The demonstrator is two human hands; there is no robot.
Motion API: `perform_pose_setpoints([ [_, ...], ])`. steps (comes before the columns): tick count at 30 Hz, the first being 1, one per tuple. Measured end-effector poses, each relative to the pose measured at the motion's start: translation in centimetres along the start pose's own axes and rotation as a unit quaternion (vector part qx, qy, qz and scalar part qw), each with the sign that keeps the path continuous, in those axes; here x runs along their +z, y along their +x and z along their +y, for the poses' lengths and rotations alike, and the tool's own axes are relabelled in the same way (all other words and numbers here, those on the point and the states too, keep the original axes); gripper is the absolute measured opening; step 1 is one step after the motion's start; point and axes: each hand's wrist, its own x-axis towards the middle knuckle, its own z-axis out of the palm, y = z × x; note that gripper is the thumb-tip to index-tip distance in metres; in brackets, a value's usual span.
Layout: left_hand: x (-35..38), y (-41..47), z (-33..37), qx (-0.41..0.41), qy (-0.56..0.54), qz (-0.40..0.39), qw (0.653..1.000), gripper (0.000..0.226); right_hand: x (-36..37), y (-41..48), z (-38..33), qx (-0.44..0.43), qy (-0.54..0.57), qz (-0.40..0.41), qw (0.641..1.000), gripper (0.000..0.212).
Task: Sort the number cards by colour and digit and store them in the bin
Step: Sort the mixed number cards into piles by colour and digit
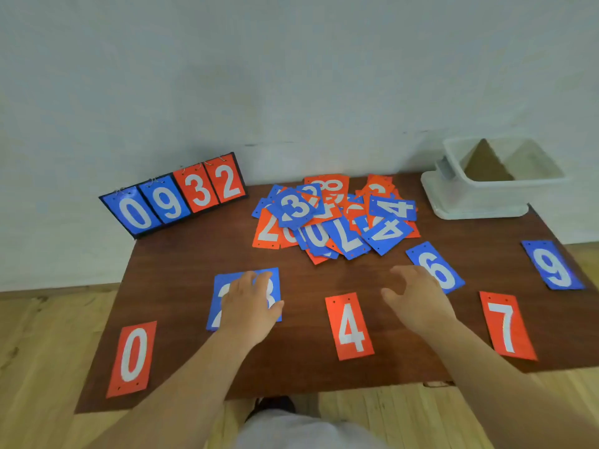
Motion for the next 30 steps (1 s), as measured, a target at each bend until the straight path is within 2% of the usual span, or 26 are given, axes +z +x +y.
perform_pose_setpoints([
  [14,-0.1,11.8,2.6,-0.049,-0.062,-0.061,0.995,0.070,1.0,9.7,1.3,0.057,-0.009,-0.073,0.996,0.054],
  [22,-0.7,24.3,2.3,-0.079,-0.078,-0.045,0.993,0.071,1.4,20.6,-0.5,0.053,-0.004,-0.059,0.997,0.050],
  [30,1.0,33.8,4.1,-0.045,-0.045,-0.023,0.998,0.085,0.5,31.8,-0.3,0.044,-0.089,-0.058,0.993,0.064],
])
